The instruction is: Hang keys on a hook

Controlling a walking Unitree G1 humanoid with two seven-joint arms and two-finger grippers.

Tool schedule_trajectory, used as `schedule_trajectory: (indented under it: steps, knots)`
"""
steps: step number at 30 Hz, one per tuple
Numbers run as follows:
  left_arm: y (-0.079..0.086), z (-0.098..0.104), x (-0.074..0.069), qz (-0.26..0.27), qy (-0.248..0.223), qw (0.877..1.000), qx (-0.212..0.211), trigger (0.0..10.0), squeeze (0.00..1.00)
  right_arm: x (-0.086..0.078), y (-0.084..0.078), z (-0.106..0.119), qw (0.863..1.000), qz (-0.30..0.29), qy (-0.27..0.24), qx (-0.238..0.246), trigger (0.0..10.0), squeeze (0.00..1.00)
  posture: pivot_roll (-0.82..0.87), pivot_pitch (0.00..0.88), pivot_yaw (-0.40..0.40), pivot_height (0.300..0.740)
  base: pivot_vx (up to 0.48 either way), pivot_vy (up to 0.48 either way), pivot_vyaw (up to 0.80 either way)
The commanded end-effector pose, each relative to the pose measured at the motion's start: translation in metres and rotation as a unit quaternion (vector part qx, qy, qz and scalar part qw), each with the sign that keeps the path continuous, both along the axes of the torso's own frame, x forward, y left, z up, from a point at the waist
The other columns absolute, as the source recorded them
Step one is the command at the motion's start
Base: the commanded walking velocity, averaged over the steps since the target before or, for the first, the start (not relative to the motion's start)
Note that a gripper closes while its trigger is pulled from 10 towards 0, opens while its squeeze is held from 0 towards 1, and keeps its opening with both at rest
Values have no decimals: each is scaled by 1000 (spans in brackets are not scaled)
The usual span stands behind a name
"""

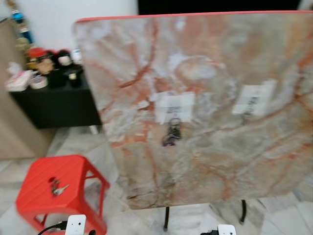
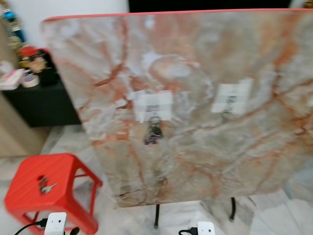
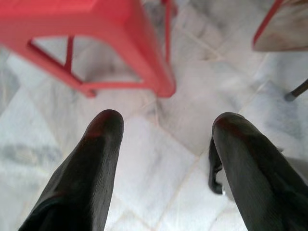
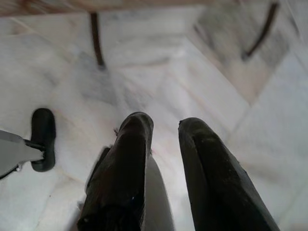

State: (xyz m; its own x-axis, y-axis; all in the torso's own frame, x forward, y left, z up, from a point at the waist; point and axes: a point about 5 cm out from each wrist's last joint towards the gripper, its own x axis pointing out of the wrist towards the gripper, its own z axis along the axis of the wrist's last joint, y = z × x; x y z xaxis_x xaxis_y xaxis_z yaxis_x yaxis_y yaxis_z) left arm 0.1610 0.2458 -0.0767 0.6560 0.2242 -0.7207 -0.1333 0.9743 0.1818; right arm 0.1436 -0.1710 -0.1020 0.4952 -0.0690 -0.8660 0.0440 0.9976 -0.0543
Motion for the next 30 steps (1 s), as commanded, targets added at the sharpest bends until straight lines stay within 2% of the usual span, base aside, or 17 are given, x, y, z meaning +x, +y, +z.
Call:
schedule_trajectory:
  steps: [1,11,20,28,30]
  knots:
    - [-1,-3,-4,-6,14,1000,2,10000,0,0,-2,0,1000,1,-1,-1,10000,0,7,0,0,740,0,0,800]
    - [-7,-2,3,-4,8,1000,-5,10000,0,8,-5,3,1000,7,-9,-8,10000,0,16,0,-15,740,0,0,800]
    - [-9,-2,5,-1,8,1000,-11,10000,0,7,-5,3,1000,-5,-7,-4,10000,0,8,0,-28,740,0,0,761]
    - [-12,-3,4,3,15,1000,-17,10000,0,8,-8,4,999,-35,-15,6,10000,0,9,0,-36,740,0,0,0]
    - [-10,-3,3,7,18,1000,-19,10000,0,10,-9,4,999,-41,-20,8,10000,0,6,0,-35,740,0,384,0]
